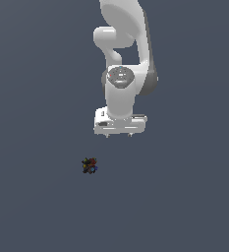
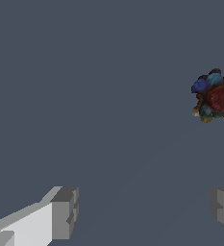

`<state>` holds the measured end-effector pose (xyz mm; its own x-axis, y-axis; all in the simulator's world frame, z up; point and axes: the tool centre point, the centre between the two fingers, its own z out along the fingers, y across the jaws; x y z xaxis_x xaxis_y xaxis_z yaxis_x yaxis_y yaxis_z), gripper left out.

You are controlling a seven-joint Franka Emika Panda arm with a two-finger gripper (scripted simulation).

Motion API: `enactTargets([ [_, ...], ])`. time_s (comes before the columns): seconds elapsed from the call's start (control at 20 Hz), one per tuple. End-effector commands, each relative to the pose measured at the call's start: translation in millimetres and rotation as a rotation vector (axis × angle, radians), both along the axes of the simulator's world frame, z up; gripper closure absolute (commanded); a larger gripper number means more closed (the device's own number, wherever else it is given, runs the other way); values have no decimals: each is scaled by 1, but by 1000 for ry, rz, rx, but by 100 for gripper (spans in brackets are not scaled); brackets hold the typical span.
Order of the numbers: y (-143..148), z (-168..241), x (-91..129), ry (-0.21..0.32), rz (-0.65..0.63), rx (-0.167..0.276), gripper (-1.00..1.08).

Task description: Pick up the object and move it to a goal position.

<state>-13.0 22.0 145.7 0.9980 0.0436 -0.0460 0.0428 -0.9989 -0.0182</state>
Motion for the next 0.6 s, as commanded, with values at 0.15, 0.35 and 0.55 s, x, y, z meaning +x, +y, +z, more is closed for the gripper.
enactTargets([
  [0.15,7,3,1,-5,9,3,-92],
  [0.35,31,16,5,-21,41,14,-92],
  [0.55,38,19,5,-24,48,16,-92],
])
